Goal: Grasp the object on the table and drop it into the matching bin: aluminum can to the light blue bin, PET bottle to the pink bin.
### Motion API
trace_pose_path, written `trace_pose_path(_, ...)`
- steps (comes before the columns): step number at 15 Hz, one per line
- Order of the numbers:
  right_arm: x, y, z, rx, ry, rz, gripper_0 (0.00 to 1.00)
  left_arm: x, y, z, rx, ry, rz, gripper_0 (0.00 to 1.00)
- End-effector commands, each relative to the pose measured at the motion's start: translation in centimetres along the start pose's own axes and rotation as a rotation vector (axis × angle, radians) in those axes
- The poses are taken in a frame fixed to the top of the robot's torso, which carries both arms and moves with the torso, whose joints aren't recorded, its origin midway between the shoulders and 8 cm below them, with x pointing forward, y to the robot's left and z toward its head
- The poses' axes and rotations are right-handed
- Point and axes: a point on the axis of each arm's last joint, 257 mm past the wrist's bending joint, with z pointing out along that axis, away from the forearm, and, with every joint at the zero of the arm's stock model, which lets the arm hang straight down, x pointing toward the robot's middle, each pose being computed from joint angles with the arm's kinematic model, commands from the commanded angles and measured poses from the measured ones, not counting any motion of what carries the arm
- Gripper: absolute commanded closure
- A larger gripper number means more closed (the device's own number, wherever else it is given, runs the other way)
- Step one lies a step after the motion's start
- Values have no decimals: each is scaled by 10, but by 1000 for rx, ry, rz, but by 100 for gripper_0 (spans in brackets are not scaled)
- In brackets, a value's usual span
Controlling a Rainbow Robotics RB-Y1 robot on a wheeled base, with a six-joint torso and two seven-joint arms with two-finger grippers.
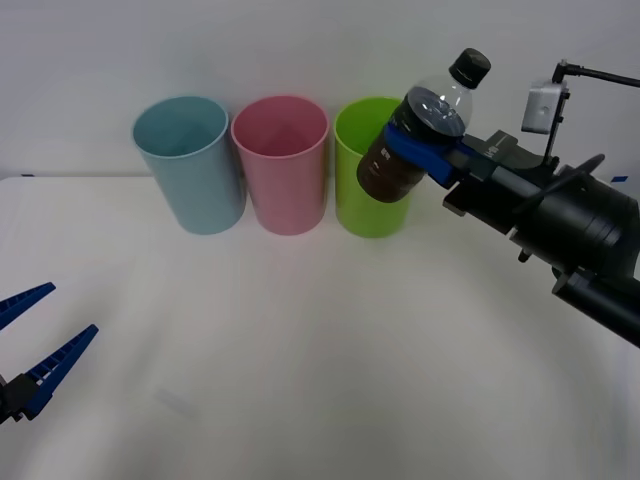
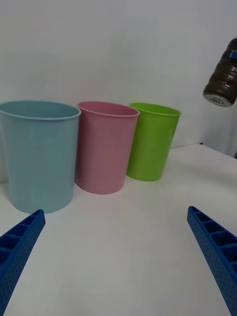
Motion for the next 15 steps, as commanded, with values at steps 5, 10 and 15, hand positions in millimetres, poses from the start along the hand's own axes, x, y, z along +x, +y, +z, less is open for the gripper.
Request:
trace_pose_path(5,-14,-36,75,23,12,-62,100,0,0,0,0,0,0,0)
trace_pose_path(10,-10,-54,133,60,31,-65,100,0,0,0,0,0,0,0)
trace_pose_path(15,2,-63,192,120,41,-47,100,0,0,0,0,0,0,0)
